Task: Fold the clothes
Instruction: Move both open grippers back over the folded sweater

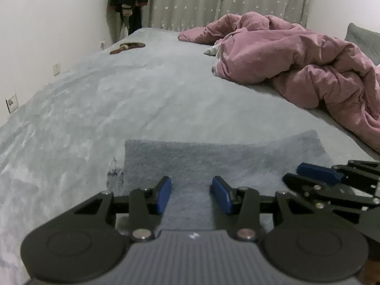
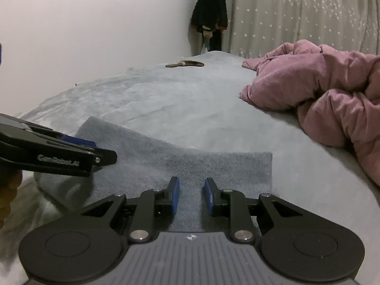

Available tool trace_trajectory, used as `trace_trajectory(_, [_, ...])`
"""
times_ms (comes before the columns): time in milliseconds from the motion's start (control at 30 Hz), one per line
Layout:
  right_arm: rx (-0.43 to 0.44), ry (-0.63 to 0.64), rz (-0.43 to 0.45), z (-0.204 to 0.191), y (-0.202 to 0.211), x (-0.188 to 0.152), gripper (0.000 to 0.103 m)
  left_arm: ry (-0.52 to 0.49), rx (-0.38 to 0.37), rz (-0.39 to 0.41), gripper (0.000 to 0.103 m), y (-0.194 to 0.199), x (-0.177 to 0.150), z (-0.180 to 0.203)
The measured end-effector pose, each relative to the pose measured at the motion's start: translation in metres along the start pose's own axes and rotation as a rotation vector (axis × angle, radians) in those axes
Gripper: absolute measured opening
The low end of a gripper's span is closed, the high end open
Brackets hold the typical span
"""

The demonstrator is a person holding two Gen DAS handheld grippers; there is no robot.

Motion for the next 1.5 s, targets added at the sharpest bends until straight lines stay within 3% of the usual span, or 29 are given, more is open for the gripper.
trace_trajectory(300, [-0.006,-0.001,-0.001,-0.001,-0.002,-0.001,0.024,-0.046,-0.059,0.039,0.041,0.008,-0.003,0.021])
trace_trajectory(833, [0.027,0.035,0.012,-0.018,0.02,0.004,0.024,-0.039,-0.053,0.008,0.042,0.001,-0.008,0.018])
trace_trajectory(1500, [0.043,0.049,-0.004,-0.019,0.005,-0.011,0.025,-0.075,-0.021,0.018,0.049,0.009,-0.015,0.026])
Point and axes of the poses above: each gripper's, at about its wrist camera, not at the fingertips, and y roughly against the way its jaws point, z to its right, x to its top, the point moved 4 cm from there along -y, roughly the way its jaws point, and after that the axes turned 4 degrees about -x, right-handed, at the moved point
